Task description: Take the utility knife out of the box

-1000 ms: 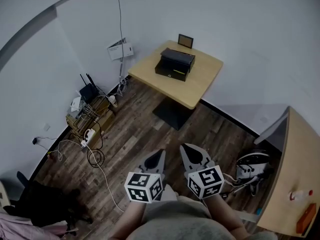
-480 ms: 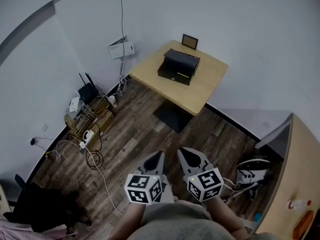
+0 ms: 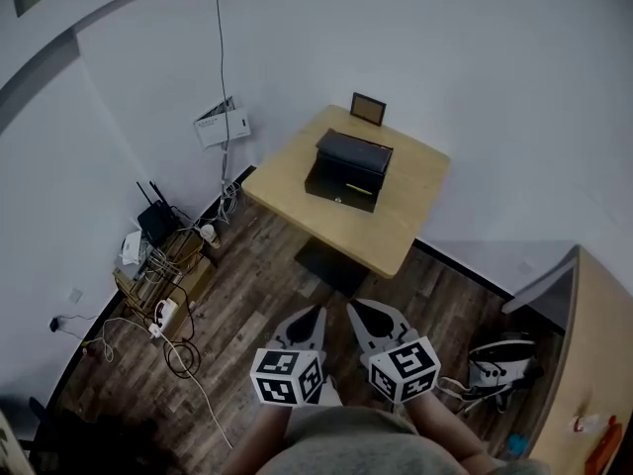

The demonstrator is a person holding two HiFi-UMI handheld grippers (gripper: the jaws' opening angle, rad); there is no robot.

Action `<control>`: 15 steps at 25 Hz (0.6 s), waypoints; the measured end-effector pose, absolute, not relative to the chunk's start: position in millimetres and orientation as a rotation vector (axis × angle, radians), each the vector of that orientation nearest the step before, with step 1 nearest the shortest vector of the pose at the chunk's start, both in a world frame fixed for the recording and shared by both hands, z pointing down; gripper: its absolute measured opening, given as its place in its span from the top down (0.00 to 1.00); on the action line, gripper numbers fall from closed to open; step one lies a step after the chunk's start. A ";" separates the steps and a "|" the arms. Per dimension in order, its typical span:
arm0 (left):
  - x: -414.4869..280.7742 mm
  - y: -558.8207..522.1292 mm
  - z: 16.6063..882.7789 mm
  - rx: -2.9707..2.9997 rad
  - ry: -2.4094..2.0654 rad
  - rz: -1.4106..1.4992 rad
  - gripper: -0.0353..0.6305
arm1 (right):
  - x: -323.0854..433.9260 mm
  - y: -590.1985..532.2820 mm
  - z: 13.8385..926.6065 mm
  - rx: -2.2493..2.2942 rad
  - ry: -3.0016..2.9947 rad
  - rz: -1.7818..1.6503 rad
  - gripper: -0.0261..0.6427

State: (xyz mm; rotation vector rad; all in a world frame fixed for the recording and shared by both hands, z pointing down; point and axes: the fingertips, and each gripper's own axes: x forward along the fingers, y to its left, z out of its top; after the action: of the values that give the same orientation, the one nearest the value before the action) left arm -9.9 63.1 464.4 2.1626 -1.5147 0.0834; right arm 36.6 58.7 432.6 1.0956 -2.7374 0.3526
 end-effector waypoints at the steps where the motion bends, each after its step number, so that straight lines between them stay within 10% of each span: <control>1: -12.8 50.9 461.9 2.172 -1.506 0.085 0.94 | 33.5 46.2 430.8 1.107 -2.732 0.354 0.96; 15: -67.8 -78.7 445.6 2.249 -1.446 0.093 0.94 | -22.2 -82.0 416.8 1.193 -2.730 0.367 0.96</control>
State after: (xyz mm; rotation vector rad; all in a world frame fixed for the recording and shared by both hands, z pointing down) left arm -67.8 -78.7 445.6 2.2492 -1.4457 0.0925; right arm -22.2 -82.0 416.8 1.1932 -2.7301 0.3675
